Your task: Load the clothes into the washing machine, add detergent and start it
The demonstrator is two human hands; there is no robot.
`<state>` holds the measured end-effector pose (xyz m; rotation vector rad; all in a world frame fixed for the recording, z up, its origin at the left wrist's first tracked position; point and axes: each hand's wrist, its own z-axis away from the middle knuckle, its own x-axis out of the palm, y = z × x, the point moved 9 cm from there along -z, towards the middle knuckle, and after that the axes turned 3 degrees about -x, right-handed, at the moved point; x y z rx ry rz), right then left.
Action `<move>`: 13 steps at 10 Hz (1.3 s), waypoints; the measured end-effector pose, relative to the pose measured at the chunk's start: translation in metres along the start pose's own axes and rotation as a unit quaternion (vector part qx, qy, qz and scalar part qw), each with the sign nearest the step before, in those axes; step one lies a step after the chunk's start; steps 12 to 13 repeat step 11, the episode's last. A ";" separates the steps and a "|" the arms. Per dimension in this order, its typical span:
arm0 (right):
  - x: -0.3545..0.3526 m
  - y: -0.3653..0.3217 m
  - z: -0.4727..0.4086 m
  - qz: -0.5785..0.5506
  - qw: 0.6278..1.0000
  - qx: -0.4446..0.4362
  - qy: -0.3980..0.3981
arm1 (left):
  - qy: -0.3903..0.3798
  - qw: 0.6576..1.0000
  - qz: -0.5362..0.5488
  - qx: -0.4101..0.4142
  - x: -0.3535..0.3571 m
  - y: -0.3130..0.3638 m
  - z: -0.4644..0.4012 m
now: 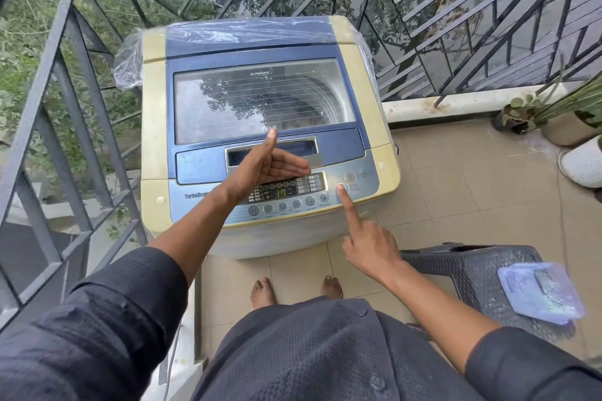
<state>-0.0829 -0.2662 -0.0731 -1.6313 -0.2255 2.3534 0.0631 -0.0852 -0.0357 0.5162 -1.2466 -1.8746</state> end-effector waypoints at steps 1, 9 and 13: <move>0.001 0.002 0.000 -0.003 1.000 0.002 0.004 | 0.007 1.000 0.003 0.002 0.001 0.000 0.001; -0.090 -0.058 -0.065 -0.033 0.966 -0.101 0.236 | 0.214 0.962 0.169 0.008 -0.022 -0.015 0.017; -0.094 -0.080 -0.083 -0.041 0.961 -0.140 0.234 | 0.273 0.954 0.113 0.050 -0.029 -0.007 0.029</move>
